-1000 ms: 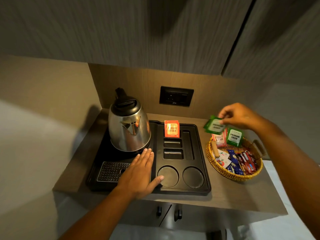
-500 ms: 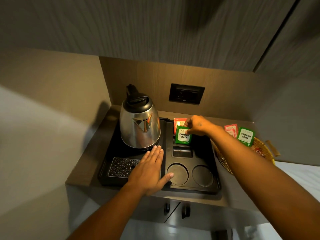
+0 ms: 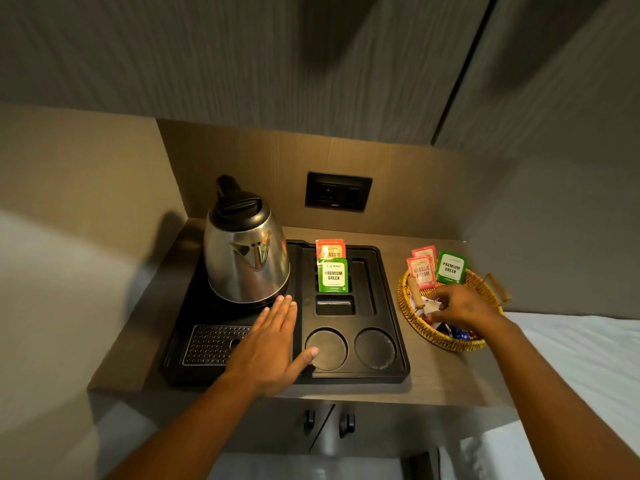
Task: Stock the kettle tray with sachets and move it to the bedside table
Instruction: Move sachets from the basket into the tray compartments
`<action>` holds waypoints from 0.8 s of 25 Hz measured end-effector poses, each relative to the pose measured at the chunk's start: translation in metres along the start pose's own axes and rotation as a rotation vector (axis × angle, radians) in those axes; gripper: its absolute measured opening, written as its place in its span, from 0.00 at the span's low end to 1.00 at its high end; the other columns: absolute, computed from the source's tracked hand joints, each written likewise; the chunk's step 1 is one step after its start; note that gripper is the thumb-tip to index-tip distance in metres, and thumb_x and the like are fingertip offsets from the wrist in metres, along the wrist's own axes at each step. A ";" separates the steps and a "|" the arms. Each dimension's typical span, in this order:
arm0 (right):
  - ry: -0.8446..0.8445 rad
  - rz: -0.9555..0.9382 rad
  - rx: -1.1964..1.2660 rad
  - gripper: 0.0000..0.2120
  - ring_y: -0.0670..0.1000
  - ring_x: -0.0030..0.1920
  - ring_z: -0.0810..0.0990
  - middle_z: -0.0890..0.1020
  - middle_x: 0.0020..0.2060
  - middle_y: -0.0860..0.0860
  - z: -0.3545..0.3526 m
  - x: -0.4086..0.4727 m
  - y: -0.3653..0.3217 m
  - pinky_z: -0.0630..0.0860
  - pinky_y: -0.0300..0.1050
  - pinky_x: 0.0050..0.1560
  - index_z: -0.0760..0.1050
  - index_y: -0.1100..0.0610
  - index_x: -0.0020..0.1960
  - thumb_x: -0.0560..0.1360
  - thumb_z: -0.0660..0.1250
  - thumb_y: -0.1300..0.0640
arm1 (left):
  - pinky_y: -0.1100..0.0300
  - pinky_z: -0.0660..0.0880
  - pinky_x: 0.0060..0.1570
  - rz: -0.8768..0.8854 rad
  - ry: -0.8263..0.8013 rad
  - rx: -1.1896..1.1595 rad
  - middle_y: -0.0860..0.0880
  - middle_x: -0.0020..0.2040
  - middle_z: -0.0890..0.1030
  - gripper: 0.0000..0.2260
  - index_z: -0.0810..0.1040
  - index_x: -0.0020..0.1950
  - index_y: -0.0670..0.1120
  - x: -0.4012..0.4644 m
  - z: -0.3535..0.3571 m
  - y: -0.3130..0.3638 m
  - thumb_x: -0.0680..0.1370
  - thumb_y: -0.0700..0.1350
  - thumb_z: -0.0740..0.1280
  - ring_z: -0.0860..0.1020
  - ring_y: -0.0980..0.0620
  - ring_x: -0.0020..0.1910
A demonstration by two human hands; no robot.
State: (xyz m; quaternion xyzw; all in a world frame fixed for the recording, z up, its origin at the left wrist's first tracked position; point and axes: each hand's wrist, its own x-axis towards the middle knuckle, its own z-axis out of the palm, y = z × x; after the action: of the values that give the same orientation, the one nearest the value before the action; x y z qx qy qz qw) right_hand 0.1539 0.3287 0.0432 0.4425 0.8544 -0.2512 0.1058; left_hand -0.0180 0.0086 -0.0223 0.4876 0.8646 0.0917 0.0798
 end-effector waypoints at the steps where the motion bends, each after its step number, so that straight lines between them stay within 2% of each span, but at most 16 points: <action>1: 0.034 -0.018 0.046 0.11 0.57 0.56 0.78 0.82 0.50 0.53 0.003 0.001 -0.001 0.77 0.48 0.50 0.81 0.53 0.50 0.69 0.77 0.56 | 0.55 0.40 0.76 -0.001 0.001 -0.001 0.49 0.79 0.40 0.41 0.40 0.79 0.46 0.000 -0.001 0.001 0.76 0.71 0.43 0.36 0.53 0.77; 2: 0.049 -0.015 0.063 0.06 0.56 0.53 0.79 0.82 0.46 0.52 0.004 0.002 0.000 0.76 0.46 0.45 0.81 0.53 0.44 0.69 0.76 0.56 | 0.55 0.40 0.76 -0.002 -0.002 0.000 0.49 0.79 0.40 0.41 0.40 0.79 0.46 -0.001 -0.001 0.000 0.76 0.71 0.43 0.36 0.53 0.77; 4: 0.048 0.006 0.035 0.05 0.55 0.50 0.80 0.81 0.41 0.52 -0.006 0.000 0.002 0.72 0.41 0.37 0.79 0.53 0.38 0.71 0.74 0.57 | 0.54 0.41 0.76 -0.005 -0.007 0.006 0.49 0.80 0.41 0.41 0.40 0.79 0.46 -0.001 -0.001 0.000 0.75 0.72 0.43 0.37 0.53 0.77; 7: 0.100 0.013 -0.016 0.07 0.51 0.44 0.79 0.82 0.41 0.52 -0.037 -0.014 -0.001 0.70 0.41 0.36 0.78 0.51 0.36 0.71 0.74 0.57 | 0.53 0.42 0.76 -0.005 -0.001 0.004 0.48 0.80 0.42 0.41 0.41 0.79 0.45 0.000 -0.002 0.001 0.75 0.72 0.43 0.38 0.53 0.77; 10: 0.127 -0.147 0.037 0.06 0.46 0.39 0.76 0.81 0.39 0.50 -0.054 -0.031 -0.036 0.68 0.41 0.35 0.79 0.52 0.38 0.70 0.75 0.54 | 0.52 0.43 0.77 0.002 -0.005 0.012 0.47 0.80 0.42 0.41 0.42 0.79 0.45 -0.001 -0.001 0.001 0.76 0.71 0.43 0.38 0.52 0.78; 12: 0.052 -0.282 0.111 0.06 0.46 0.41 0.76 0.80 0.39 0.48 -0.040 -0.033 -0.077 0.69 0.40 0.36 0.79 0.53 0.39 0.69 0.76 0.54 | 0.51 0.43 0.77 0.000 -0.012 0.022 0.47 0.80 0.41 0.42 0.41 0.79 0.45 -0.001 -0.002 0.000 0.76 0.71 0.43 0.37 0.52 0.77; 14: -0.038 -0.352 0.031 0.05 0.48 0.43 0.78 0.81 0.39 0.48 -0.012 -0.024 -0.115 0.73 0.41 0.39 0.79 0.51 0.40 0.70 0.75 0.55 | 0.52 0.43 0.77 -0.002 -0.012 0.019 0.47 0.80 0.42 0.42 0.41 0.79 0.45 -0.001 -0.002 0.000 0.75 0.71 0.43 0.38 0.52 0.78; 16: -0.095 -0.385 -0.087 0.04 0.51 0.48 0.81 0.83 0.45 0.51 0.020 -0.005 -0.140 0.79 0.46 0.48 0.80 0.54 0.44 0.71 0.74 0.56 | 0.52 0.43 0.77 0.000 -0.008 0.016 0.47 0.80 0.42 0.42 0.41 0.79 0.45 -0.001 -0.002 0.001 0.75 0.71 0.44 0.38 0.52 0.78; 18: -0.137 -0.373 -0.160 0.11 0.54 0.52 0.81 0.83 0.52 0.54 0.044 0.012 -0.153 0.79 0.50 0.54 0.82 0.57 0.51 0.71 0.74 0.56 | 0.52 0.43 0.77 0.000 -0.003 0.008 0.47 0.80 0.42 0.42 0.41 0.79 0.45 -0.001 -0.002 0.001 0.75 0.71 0.44 0.38 0.52 0.78; 20: -0.154 -0.345 -0.192 0.17 0.55 0.54 0.81 0.82 0.56 0.55 0.053 0.017 -0.157 0.79 0.51 0.56 0.80 0.57 0.57 0.70 0.76 0.56 | 0.53 0.42 0.77 0.000 0.007 0.001 0.47 0.80 0.43 0.42 0.42 0.79 0.45 -0.002 -0.001 0.001 0.76 0.71 0.44 0.39 0.52 0.78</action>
State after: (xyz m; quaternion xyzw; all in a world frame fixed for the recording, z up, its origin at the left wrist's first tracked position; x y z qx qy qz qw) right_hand 0.0146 0.2368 0.0444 0.2569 0.9268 -0.2164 0.1680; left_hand -0.0168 0.0075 -0.0209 0.4873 0.8649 0.0931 0.0765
